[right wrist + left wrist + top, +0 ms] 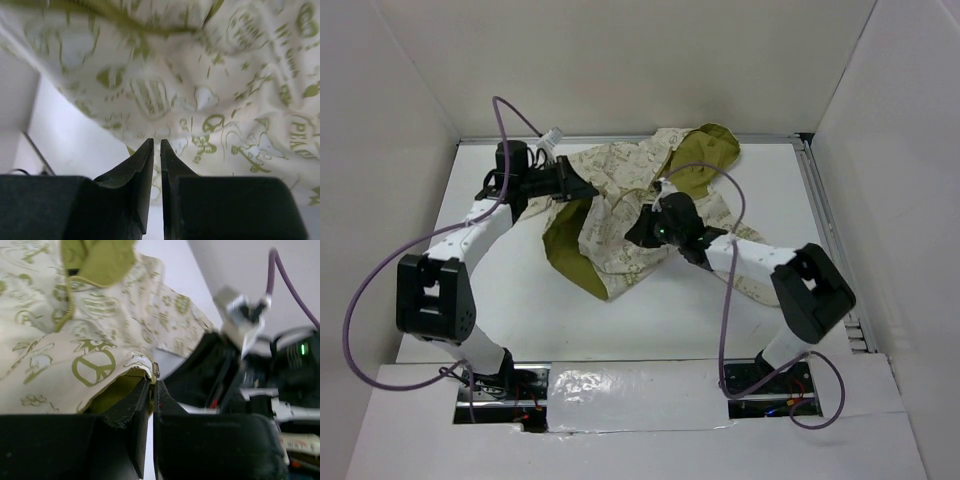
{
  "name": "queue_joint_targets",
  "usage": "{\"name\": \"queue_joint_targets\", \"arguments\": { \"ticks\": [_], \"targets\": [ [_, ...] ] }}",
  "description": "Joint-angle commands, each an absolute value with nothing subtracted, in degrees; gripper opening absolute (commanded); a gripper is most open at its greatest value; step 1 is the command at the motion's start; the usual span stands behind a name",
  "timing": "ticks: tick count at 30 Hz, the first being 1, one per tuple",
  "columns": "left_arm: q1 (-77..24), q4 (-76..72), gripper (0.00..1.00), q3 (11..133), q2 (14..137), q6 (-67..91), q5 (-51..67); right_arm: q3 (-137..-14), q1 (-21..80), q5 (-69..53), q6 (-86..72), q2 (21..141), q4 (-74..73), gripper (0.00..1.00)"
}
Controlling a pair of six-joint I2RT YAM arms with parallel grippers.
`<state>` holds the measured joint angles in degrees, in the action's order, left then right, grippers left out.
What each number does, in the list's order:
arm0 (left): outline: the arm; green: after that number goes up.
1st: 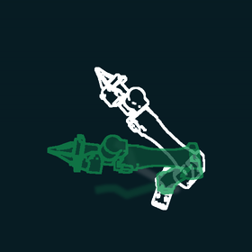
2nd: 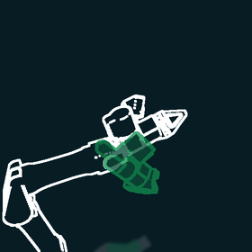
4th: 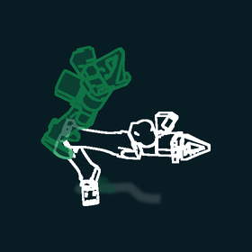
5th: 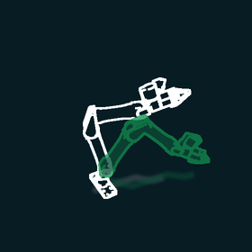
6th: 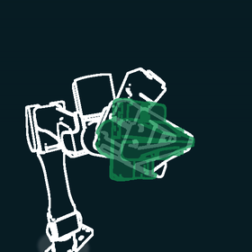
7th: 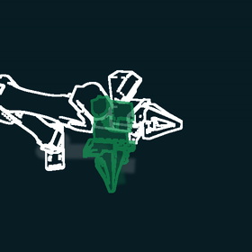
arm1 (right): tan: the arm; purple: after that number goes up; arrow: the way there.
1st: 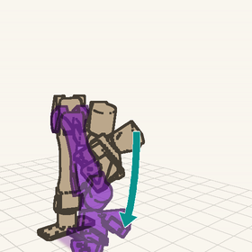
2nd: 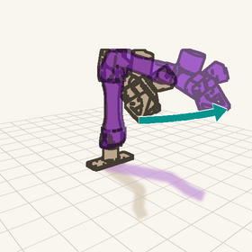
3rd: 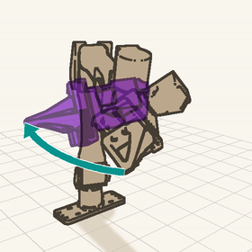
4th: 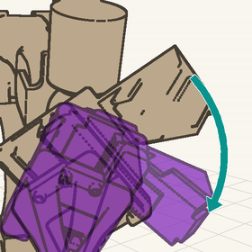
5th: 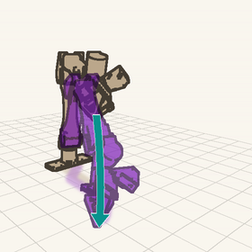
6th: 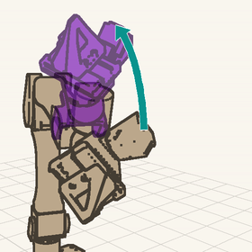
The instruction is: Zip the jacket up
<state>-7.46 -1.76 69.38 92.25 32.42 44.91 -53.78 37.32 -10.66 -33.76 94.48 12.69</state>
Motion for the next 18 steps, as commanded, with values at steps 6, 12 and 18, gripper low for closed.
{"name": "queue_joint_targets", "arguments": {
  "ticks": [6, 12, 18],
  "targets": [
    [-5.1, -5.18, 0.0, 67.85, 87.36, 25.4, 65.91, -48.69, 34.01, -18.79, -36.57, 85.17, 24.5, 0.21],
    [-6.33, -4.22, 0.0, 67.59, 86.57, 24.09, 65.74, -52.73, 33.05, -28.18, -33.57, 85.95, 27.06, 0.26],
    [-7.12, -4.48, 0.0, 66.36, 85.52, 24.43, 65.12, -52.47, 26.99, -43.4, -44.9, 89.82, 41.29, 0.74]
  ]
}}
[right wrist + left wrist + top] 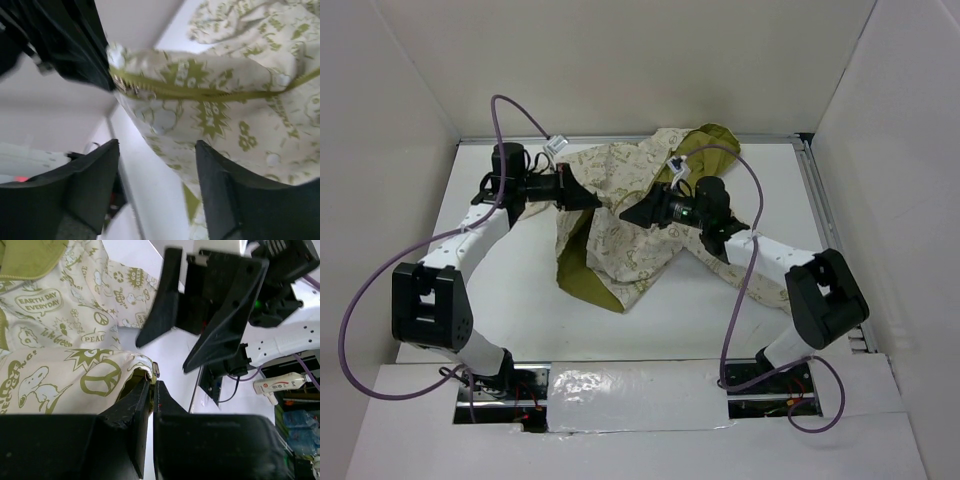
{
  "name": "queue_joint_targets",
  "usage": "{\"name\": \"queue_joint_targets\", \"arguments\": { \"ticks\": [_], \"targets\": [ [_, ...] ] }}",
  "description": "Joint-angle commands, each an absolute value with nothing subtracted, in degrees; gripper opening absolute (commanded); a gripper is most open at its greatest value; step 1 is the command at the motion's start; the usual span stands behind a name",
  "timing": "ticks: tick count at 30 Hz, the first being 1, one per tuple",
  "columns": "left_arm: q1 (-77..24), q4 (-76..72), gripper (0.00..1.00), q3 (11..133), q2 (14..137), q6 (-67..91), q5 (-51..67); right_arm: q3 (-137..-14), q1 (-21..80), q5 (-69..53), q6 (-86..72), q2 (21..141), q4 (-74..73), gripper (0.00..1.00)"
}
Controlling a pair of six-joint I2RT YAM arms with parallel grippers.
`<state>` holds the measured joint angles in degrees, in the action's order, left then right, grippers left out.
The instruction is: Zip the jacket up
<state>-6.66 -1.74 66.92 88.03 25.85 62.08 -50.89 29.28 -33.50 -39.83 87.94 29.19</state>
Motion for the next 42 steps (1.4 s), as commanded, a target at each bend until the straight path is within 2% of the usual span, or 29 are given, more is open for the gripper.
{"name": "queue_joint_targets", "arguments": {
  "ticks": [1, 4, 15, 22, 30, 37, 42],
  "targets": [
    [-7.12, -4.92, 0.0, 66.18, 85.43, 24.52, 65.47, -53.51, 26.72, -45.16, -45.61, 90.35, 41.74, 0.74],
    [-7.29, -6.06, 0.0, 64.78, 84.64, 25.4, 65.22, -56.24, 26.46, -48.5, -47.02, 92.72, 42.18, 0.74],
    [-7.65, -9.93, 0.0, 62.14, 82.18, 30.41, 63.46, -57.83, 26.28, -53.44, -61.25, 99.22, 58.0, 0.73],
    [-7.91, -11.34, 0.0, 61.52, 81.56, 31.64, 63.81, -59.85, 27.6, -53.0, -60.99, 100.72, 57.04, 0.72],
    [-8.35, -11.43, 0.0, 61.35, 82.09, 32.17, 62.32, -60.38, 28.3, -53.26, -62.58, 100.73, 58.28, 0.64],
    [-8.35, -10.99, 0.0, 60.91, 81.21, 31.99, 60.47, -60.21, 28.74, -53.96, -61.09, 100.11, 55.99, 0.47],
    [-8.35, -10.28, 0.0, 60.73, 80.77, 31.55, 59.68, -59.41, 28.83, -53.53, -60.03, 99.49, 54.5, 0.43]
  ]
}}
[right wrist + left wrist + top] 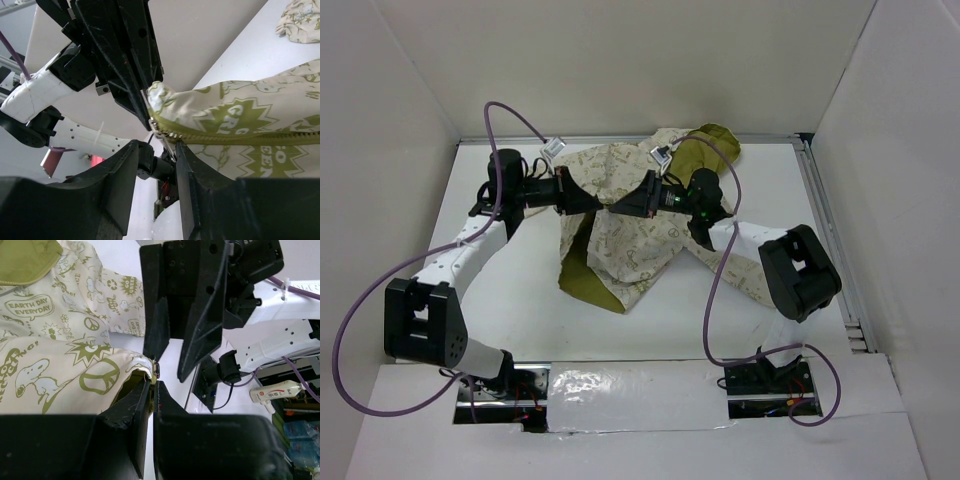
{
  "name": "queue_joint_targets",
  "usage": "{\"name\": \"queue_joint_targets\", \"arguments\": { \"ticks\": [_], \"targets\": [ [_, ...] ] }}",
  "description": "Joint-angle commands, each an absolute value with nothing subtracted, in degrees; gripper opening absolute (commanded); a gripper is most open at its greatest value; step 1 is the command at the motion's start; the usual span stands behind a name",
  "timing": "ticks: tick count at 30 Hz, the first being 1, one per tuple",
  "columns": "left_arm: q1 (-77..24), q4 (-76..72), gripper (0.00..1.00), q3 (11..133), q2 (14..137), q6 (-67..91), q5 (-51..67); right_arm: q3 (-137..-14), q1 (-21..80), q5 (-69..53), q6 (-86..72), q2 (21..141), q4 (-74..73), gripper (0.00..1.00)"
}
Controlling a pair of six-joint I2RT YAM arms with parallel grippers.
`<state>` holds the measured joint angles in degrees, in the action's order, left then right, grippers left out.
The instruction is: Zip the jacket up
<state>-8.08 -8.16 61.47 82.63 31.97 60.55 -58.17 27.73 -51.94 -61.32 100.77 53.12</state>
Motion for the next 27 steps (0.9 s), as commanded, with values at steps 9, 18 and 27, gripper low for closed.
{"name": "queue_joint_targets", "arguments": {
  "ticks": [9, 18, 27],
  "targets": [
    [-8.35, -8.61, 0.0, 60.56, 79.89, 30.32, 58.27, -60.12, 29.09, -52.65, -58.54, 99.05, 51.77, 0.37],
    [-8.7, -8.26, 0.0, 60.64, 78.31, 28.57, 59.76, -61.87, 29.0, -52.56, -57.39, 100.19, 48.95, 0.24],
    [-9.4, -4.75, 0.0, 61.44, 77.61, 26.37, 58.19, -61.96, 29.09, -52.12, -54.67, 98.53, 47.11, 0.0]
  ]
}}
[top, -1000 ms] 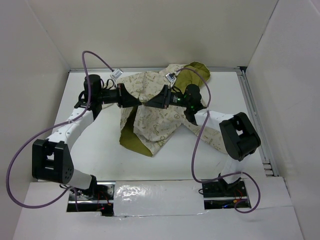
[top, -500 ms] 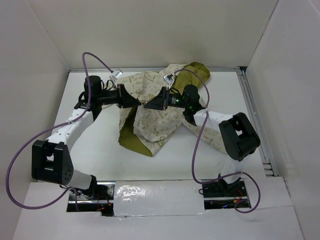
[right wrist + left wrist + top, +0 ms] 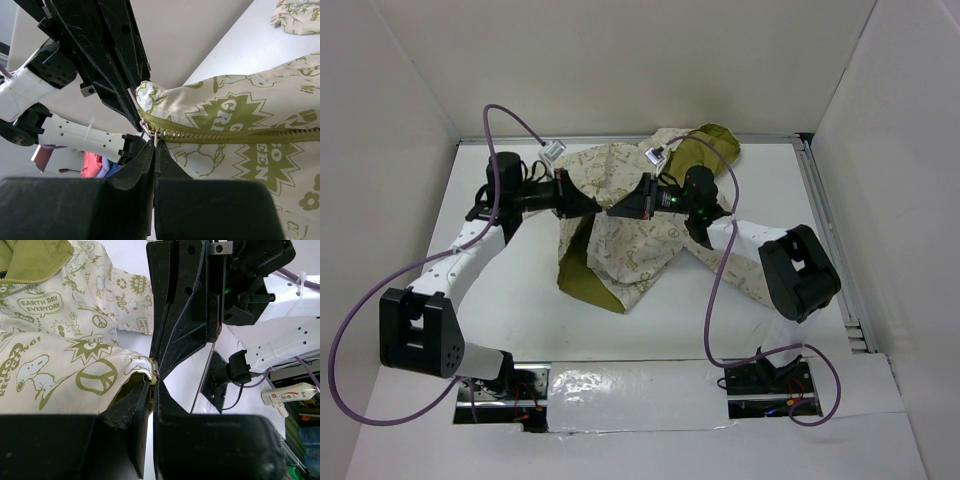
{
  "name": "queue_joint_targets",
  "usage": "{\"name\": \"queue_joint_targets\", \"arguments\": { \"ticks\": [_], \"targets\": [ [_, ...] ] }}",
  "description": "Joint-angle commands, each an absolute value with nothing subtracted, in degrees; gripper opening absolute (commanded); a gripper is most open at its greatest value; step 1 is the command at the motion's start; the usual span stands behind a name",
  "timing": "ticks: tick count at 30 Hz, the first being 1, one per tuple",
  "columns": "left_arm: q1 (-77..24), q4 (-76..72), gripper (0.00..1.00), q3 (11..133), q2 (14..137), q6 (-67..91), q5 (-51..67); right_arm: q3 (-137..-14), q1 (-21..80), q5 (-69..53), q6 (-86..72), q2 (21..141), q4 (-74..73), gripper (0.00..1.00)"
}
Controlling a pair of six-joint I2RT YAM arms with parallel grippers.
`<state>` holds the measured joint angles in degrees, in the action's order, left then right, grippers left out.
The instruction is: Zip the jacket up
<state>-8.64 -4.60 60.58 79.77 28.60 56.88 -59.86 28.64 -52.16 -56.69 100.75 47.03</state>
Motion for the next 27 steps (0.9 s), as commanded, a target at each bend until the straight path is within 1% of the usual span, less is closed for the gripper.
{"name": "queue_joint_targets", "arguments": {
  "ticks": [1, 6, 7, 10, 13, 14, 17, 21, 25, 27],
  "targets": [
    [-9.4, -4.57, 0.0, 61.52, 77.61, 26.19, 58.18, -62.05, 29.18, -52.55, -53.62, 98.26, 46.59, 0.01],
    [-9.58, -4.22, 0.0, 61.52, 77.78, 26.19, 57.92, -63.54, 30.23, -51.68, -49.49, 97.3, 40.79, 0.03],
    [-9.49, -4.13, 0.0, 61.7, 77.78, 26.1, 57.83, -63.46, 30.32, -51.68, -49.22, 97.21, 41.13, 0.0],
    [-9.58, -3.25, 0.0, 61.7, 77.61, 25.75, 57.92, -63.37, 30.5, -50.72, -47.82, 96.77, 38.96, 0.0],
    [-9.58, -2.46, 0.0, 61.79, 76.64, 25.66, 57.22, -63.2, 30.67, -46.24, -44.31, 95.63, 34.47, 0.0],
    [-9.58, -1.94, 0.0, 61.79, 76.29, 25.84, 56.0, -61.37, 30.59, -41.44, -44.04, 95.1, 33.93, 0.0],
    [-9.67, -0.27, 0.0, 61.88, 73.84, 25.75, 54.06, -60.9, 30.67, -35.97, -40.17, 93.25, 27.09, 0.0],
    [-9.84, 2.02, 0.0, 60.74, 69.35, 25.75, 50.63, -64.15, 30.15, -34.11, -36.92, 95.88, 20.32, 0.0],
    [-9.84, 3.25, 0.0, 59.42, 66.1, 26.54, 47.73, -66.35, 28.75, -34.01, -36.48, 99.14, 18.82, 0.0],
    [-9.76, 3.69, 0.0, 58.8, 64.95, 26.37, 46.5, -66.01, 28.13, -34.71, -37.09, 99.67, 20.29, 0.0]
  ]
}}
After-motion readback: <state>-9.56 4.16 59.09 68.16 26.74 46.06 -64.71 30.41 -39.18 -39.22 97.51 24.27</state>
